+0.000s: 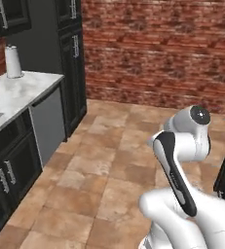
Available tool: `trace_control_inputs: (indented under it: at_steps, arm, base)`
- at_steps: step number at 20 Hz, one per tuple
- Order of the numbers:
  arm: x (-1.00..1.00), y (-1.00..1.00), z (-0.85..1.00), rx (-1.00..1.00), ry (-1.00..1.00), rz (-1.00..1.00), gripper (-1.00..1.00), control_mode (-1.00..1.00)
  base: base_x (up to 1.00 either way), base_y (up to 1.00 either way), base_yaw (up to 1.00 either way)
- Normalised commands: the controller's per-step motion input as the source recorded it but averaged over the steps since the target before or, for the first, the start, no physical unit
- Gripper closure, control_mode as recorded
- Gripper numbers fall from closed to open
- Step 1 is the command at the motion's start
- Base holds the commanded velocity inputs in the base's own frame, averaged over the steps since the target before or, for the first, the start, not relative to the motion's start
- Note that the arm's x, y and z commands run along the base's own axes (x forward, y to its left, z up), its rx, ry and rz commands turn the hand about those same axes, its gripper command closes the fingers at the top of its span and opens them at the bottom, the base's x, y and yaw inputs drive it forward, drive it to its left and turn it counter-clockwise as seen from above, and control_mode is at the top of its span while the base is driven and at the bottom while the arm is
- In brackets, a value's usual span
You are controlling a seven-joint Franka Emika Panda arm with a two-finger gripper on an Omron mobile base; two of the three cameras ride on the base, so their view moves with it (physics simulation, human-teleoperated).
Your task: Retrieve the chicken drumstick from the fridge and place it on the saucepan with marinade on the stove.
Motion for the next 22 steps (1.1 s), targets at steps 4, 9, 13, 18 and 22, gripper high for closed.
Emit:
trace_control_inputs:
  at_steps: [4,9,13,18,22]
  arm:
    - [0.00,0.00,0.00,0.00,0.00,0.00,-1.00,1.00]
    - [0.00,0.00,0.00,0.00,0.00,0.00,-1.00,1.00]
    - [0.00,0.00,0.00,0.00,0.00,0.00,-1.00,1.00]
    - [0.00,0.00,0.00,0.00,0.00,0.00,-1.00,1.00]
    - [0.00,0.00,0.00,0.00,0.00,0.00,-1.00,1.00]
  base:
    - [0.89,-0.10,0.51]
    - [0.24,-0.01,0.84]
    - [0.00,0.00,0.96]
    - [-0.02,0.00,0.99]
    - [-0.01,0.00,1.00]
